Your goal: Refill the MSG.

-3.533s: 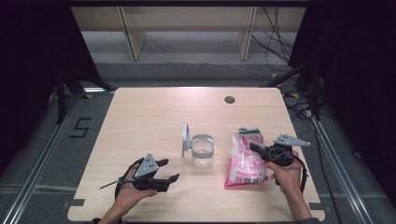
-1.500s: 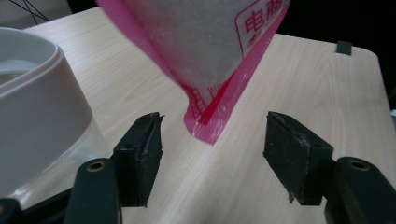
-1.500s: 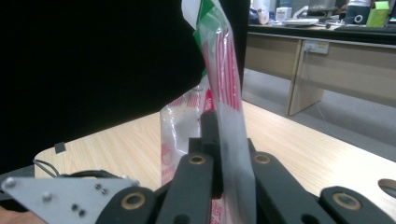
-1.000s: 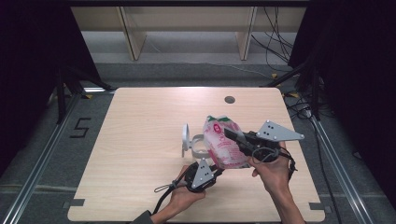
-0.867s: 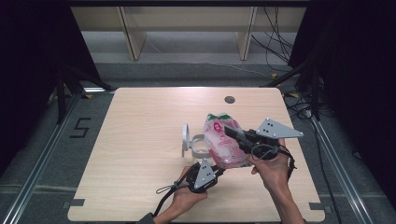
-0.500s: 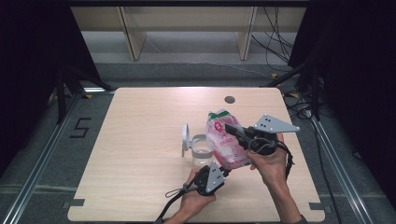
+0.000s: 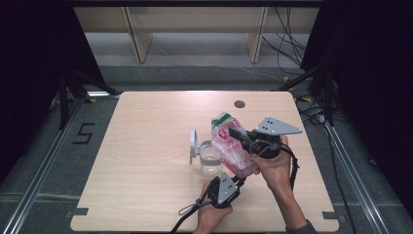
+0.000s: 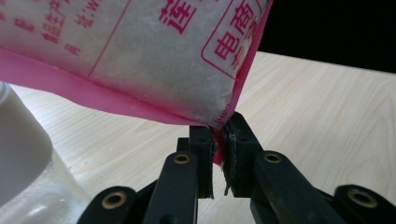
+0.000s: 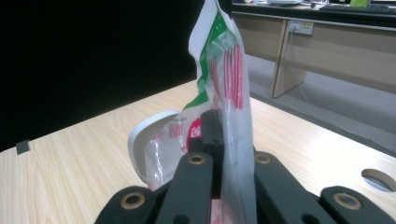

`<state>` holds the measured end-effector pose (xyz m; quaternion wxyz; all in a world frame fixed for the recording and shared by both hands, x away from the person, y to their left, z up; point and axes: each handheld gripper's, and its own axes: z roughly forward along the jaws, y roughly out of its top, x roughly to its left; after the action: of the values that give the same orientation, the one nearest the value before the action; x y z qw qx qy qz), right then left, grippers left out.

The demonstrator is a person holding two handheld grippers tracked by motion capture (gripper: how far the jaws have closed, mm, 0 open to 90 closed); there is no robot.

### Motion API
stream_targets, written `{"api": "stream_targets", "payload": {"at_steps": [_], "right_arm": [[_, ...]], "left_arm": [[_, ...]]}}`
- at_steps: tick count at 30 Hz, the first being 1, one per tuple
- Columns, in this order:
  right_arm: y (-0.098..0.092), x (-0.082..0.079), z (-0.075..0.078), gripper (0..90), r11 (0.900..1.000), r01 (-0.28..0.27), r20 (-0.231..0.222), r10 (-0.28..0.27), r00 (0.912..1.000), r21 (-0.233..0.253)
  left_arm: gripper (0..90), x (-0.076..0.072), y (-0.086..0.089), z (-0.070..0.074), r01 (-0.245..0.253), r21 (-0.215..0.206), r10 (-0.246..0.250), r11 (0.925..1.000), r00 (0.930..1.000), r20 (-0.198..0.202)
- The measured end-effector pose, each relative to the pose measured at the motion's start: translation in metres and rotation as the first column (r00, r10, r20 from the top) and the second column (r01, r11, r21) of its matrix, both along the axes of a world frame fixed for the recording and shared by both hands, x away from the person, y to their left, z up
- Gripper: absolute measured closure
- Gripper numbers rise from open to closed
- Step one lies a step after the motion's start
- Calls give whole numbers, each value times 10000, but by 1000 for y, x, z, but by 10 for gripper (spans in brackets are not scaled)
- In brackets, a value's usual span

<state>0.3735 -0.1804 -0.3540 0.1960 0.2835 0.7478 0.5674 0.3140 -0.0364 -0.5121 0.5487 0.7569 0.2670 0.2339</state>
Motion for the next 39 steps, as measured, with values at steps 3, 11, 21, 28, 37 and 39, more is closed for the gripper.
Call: {"api": "stream_targets", "payload": {"at_steps": [3, 11, 21, 28, 37, 39], "right_arm": [[5, -1, 1, 900, 10000, 56, -98, -57, 9999, -55], [11, 1, 2, 900, 9996, 168, 156, -165, 9997, -230], [13, 6, 0, 900, 9993, 277, -6, -277, 9996, -248], [14, 8, 1, 900, 9988, 434, 16, -434, 9991, -232], [18, 10, -1, 900, 9989, 404, -195, -409, 9990, -252], [18, 12, -2, 900, 9995, 220, -130, -223, 9997, -238]], "left_arm": [[824, -1, -1, 1, -67, -104, 67, 9999, 10000, -17], [825, 0, -1, 2, -179, -323, 176, 9993, 9998, -98], [827, 8, -6, 2, -145, -421, 130, 9990, 9993, -352], [827, 10, -11, 3, -98, -542, 85, 9985, 9997, -248], [827, 11, -12, 1, -73, -568, 58, 9984, 9996, -261], [827, 11, -12, 1, -76, -572, 63, 9983, 9997, -226]]}}
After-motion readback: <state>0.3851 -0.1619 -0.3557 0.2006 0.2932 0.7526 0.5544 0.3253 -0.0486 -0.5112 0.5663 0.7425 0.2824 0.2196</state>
